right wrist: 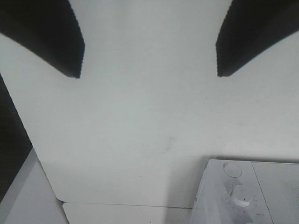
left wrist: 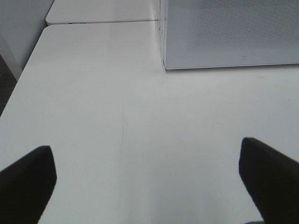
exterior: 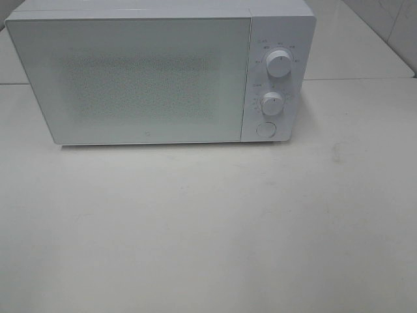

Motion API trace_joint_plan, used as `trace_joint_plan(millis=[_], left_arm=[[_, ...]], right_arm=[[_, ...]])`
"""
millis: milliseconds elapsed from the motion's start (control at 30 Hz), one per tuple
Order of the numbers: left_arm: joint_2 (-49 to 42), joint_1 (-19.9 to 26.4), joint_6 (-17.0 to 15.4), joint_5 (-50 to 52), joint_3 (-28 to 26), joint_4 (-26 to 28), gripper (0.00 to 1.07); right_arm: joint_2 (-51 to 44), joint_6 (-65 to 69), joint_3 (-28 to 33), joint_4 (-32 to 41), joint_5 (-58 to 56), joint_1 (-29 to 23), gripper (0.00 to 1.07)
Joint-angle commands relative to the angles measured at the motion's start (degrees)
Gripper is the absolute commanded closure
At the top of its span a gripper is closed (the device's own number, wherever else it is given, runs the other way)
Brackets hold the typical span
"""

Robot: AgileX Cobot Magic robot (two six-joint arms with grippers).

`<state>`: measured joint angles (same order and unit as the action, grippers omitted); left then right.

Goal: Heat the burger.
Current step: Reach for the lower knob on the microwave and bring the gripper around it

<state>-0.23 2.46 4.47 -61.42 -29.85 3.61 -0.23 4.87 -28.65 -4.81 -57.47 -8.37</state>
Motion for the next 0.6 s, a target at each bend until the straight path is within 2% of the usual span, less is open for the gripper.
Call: trace_joint_plan(millis=[33,600], left_arm=[[-1.4,0.0,-0.2,-0.1,0.2,0.6,0.07],[-1.3,0.0,-0.2,-0.1,0.2,0.6,0.07]], right_arm=[[-1.8,-0.6,0.1,-0.4,0.5,0.3,0.31],[-1.8,-0.6,0.1,-0.2,0.5,0.3,0.31]])
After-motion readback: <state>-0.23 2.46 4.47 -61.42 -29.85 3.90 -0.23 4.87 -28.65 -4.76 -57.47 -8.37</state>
